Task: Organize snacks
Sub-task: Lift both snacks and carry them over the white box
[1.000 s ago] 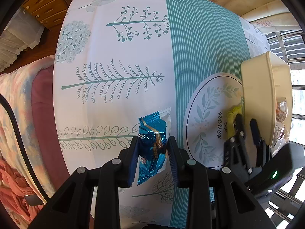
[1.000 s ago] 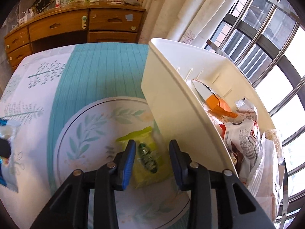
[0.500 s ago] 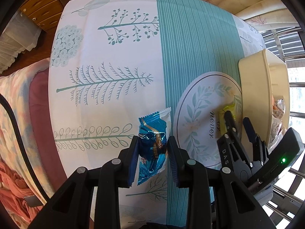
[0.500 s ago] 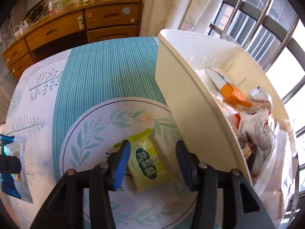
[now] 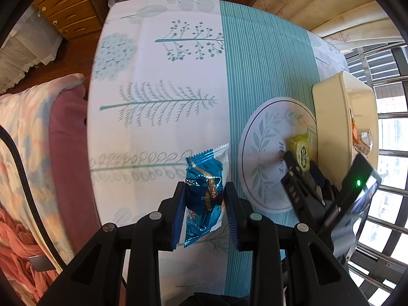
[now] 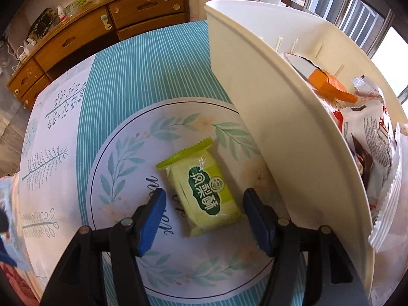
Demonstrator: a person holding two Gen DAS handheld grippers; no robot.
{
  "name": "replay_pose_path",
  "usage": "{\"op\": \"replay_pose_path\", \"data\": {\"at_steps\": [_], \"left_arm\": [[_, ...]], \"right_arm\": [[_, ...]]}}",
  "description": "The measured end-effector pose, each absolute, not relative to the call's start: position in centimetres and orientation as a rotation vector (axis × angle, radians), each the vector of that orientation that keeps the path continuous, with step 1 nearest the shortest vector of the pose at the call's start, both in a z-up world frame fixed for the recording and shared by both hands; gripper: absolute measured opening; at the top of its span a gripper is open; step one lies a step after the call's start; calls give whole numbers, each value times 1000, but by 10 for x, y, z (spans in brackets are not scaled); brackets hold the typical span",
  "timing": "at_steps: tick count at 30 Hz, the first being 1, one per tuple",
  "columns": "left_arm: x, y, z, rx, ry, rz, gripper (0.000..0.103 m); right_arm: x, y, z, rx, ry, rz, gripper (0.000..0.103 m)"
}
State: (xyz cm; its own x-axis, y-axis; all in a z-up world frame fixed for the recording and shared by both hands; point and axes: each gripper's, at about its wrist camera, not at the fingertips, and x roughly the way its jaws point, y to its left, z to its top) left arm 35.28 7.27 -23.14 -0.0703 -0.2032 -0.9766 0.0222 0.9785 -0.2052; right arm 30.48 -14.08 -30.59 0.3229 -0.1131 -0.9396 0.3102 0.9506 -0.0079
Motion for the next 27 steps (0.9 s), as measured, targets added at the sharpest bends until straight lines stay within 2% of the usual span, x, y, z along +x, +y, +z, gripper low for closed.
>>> {"op": "replay_pose_path", "data": {"at_steps": [1,4,18,27], "left_arm": [[348,77,-228,-143,1629,-187,28],[333,89,-219,-148,1626,-190,28],[256,123,-174,-184,1547,-273,28],[211,109,-148,-228,1390,-388,28]], "right_arm": [[304,-140,-305,181,1209,-278,50],[300,-137,-303,161,1213,-262,41],[217,-101,-290,271,1404,-170,40],[172,-103,-239,313,1358,-58,40]]}}
